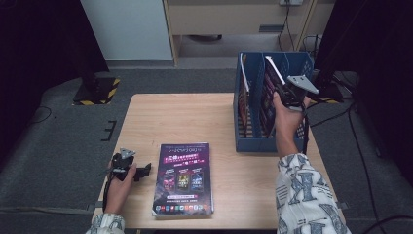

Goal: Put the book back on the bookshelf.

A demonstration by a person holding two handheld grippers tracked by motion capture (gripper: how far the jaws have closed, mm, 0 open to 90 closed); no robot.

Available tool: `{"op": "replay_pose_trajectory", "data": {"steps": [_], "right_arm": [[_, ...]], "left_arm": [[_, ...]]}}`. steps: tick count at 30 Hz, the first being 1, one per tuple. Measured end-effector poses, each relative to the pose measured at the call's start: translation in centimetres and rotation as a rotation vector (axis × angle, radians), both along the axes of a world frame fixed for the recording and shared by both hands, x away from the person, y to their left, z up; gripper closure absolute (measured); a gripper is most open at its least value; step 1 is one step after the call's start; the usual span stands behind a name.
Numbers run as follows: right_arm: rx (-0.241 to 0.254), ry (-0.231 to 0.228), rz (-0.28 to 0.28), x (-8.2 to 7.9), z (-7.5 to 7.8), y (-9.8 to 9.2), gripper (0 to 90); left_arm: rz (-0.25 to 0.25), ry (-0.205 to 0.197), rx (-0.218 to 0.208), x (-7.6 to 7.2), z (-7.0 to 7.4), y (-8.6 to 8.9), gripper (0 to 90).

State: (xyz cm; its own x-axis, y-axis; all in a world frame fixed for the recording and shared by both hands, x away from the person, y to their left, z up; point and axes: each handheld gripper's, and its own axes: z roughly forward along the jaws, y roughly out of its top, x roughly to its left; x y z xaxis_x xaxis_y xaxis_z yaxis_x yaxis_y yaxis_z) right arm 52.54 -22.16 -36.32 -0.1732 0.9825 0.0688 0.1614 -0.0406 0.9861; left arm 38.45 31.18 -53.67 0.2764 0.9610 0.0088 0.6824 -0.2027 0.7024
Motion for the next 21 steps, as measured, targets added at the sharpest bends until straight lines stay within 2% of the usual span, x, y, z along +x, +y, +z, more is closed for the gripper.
{"op": "replay_pose_trajectory", "data": {"steps": [8,21], "right_arm": [[-0.023,0.01,-0.058,0.8,-0.3,0.4,82.3],[-0.069,0.008,-0.054,1.2,-1.0,1.5,82.2]], "left_arm": [[0.0,0.0,0.0,0.0,0.0,0.0,1.2],[-0.001,0.0,-0.001,0.0,0.0,0.0,1.2]]}}
